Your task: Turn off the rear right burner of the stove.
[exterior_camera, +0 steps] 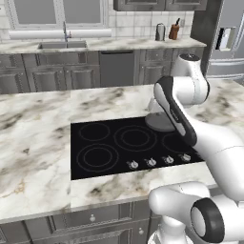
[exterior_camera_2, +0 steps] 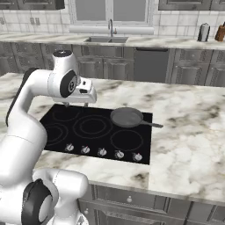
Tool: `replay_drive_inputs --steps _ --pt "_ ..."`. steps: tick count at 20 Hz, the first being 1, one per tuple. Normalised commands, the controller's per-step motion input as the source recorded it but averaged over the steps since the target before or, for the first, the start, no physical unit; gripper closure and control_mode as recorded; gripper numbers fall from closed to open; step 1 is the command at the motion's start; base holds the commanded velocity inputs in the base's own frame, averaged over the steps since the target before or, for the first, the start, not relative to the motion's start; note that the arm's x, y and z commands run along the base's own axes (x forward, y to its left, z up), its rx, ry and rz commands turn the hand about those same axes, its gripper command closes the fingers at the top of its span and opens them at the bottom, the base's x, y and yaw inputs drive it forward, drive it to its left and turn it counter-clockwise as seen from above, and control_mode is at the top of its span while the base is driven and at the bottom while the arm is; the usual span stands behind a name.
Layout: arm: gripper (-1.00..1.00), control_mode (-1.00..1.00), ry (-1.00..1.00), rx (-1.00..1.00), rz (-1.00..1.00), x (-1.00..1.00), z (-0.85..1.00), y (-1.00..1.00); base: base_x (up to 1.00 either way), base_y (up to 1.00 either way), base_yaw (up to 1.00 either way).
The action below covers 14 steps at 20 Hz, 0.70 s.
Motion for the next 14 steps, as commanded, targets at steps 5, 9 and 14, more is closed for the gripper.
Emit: replay_drive_inputs --steps 5,9,14 --pt "-1.00 -1.00 0.04 0.03 0.03 -0.10 -0.06 -0.51 0.00 0.00 0.00" --pt "-1.00 -1.00 0.06 -0.01 0.12 -0.03 -0.26 -0.54 0.00 0.00 0.00" --pt "-1.00 -1.00 0.09 -0.08 0.23 0.00 -0.43 -0.41 0.00 0.00 0.00"
